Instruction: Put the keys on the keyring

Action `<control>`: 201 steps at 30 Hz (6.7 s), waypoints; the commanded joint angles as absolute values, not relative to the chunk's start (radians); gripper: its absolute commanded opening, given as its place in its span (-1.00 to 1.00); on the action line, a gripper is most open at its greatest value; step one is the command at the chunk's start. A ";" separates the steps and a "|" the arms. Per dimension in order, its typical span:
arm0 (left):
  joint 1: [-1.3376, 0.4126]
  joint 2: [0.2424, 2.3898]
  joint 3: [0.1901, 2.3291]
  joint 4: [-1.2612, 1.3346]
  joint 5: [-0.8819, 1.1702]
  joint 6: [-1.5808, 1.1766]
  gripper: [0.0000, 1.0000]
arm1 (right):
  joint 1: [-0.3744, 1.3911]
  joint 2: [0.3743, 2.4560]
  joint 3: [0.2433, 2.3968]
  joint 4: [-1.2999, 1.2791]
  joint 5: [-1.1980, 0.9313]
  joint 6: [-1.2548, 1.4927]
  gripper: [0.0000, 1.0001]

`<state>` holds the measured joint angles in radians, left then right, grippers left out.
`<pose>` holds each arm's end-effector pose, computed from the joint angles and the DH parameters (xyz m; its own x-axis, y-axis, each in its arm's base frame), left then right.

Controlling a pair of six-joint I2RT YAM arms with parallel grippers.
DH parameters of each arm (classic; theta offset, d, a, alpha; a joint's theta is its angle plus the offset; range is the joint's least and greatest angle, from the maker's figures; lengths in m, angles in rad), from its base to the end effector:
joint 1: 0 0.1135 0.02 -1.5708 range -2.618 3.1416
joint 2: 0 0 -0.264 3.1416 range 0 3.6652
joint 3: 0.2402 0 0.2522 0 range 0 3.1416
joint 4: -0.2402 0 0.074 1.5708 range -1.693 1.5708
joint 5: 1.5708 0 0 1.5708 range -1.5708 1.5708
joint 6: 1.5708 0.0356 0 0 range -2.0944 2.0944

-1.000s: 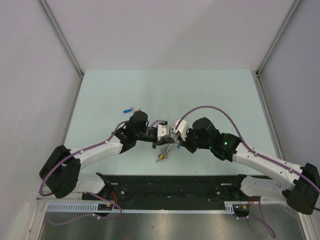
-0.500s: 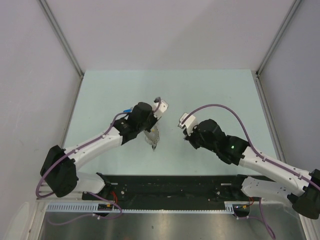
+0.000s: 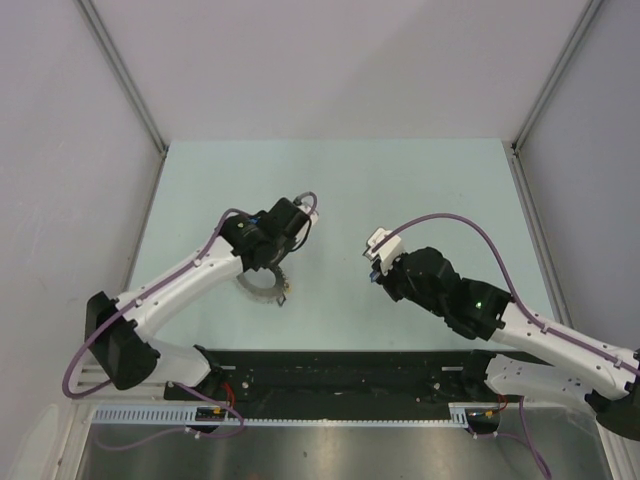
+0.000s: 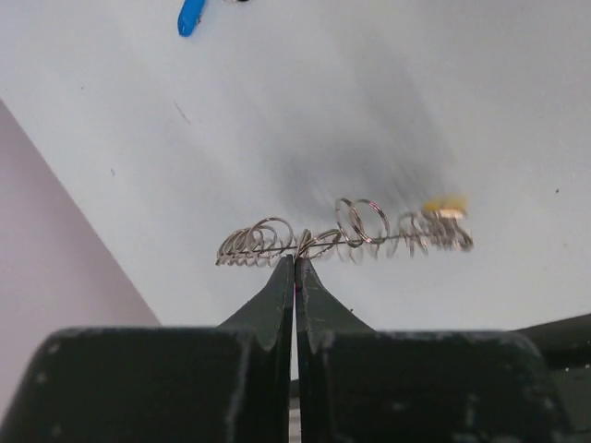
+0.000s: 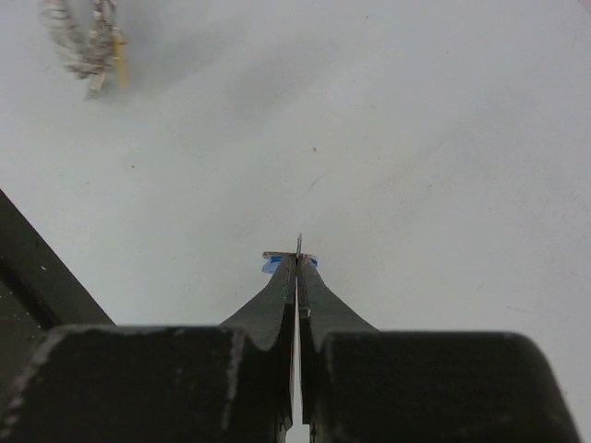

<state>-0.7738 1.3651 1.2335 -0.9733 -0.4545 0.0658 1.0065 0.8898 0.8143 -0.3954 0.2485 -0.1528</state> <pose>0.2000 -0.1736 0.3046 -0.6056 0.6743 -0.4225 0.5278 0.7377 0.4209 0.1140 0.1637 0.3107 -0.1330 -0.4860 -0.8638 -0.7305 0.6371 -0.2459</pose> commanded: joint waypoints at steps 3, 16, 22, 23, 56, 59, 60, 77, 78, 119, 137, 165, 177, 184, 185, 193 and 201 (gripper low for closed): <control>-0.781 1.334 1.283 -1.007 -0.410 0.092 -0.99 | 1.019 0.879 0.831 -0.377 0.278 -0.141 -1.00; -0.810 1.825 1.350 -0.583 -0.009 0.305 -0.99 | 1.019 0.900 0.825 -0.376 0.287 -0.137 -1.00; -0.810 1.852 1.315 -0.479 0.037 0.265 -0.85 | 1.019 0.920 0.824 -0.377 0.298 -0.140 -1.00; -0.808 1.841 1.302 -0.463 0.038 0.262 -0.84 | 1.020 0.920 0.822 -0.377 0.298 -0.140 -1.00; -0.727 1.591 0.753 0.207 0.046 -0.225 -0.43 | 1.019 0.900 0.810 -0.365 0.307 -0.140 -1.00; -0.726 1.601 0.753 0.212 0.032 -0.235 -0.44 | 1.017 0.897 0.810 -0.367 0.307 -0.140 -1.00; -0.724 1.606 0.755 0.209 0.034 -0.235 -0.44 | 1.019 0.897 0.808 -0.367 0.305 -0.140 -1.00; -0.721 1.669 0.814 0.144 0.021 -0.235 -0.46 | 1.019 0.897 0.807 -0.364 0.296 -0.143 -1.00; -0.721 1.675 0.818 0.143 0.025 -0.232 -0.46 | 1.019 0.899 0.807 -0.362 0.295 -0.144 -1.00; -0.704 1.344 0.689 0.311 0.692 0.277 -0.99 | 1.019 0.842 0.811 -0.388 0.026 -0.232 -1.00; -0.703 1.235 0.586 0.356 0.899 0.408 -1.00 | 1.020 0.942 0.810 -0.393 -0.077 -0.270 -1.00; -0.703 1.244 0.594 0.350 0.948 0.416 -0.99 | 1.015 1.006 0.811 -0.360 -0.077 -0.273 -1.00; -0.703 1.252 0.601 0.336 0.956 0.422 -0.99 | 1.011 1.012 0.810 -0.359 -0.106 -0.275 -1.00; -0.704 1.258 0.610 0.318 0.973 0.436 -0.99 | 1.011 1.015 0.811 -0.356 -0.106 -0.273 -1.00; -0.703 1.258 0.609 0.311 0.980 0.442 -0.99 | 1.011 1.015 0.811 -0.357 -0.107 -0.273 -1.00; -0.703 1.261 0.611 0.310 0.993 0.449 -0.99 | 1.011 1.022 0.810 -0.362 -0.129 -0.273 -1.00; -0.703 1.259 0.606 0.307 0.942 0.456 -0.99 | 1.017 0.983 0.811 -0.408 -0.117 -0.249 -1.00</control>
<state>-0.7082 1.2633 0.5819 0.2886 0.9443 0.4198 1.0122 1.0168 0.8017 -0.3969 -0.1139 -0.2626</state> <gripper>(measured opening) 0.009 0.009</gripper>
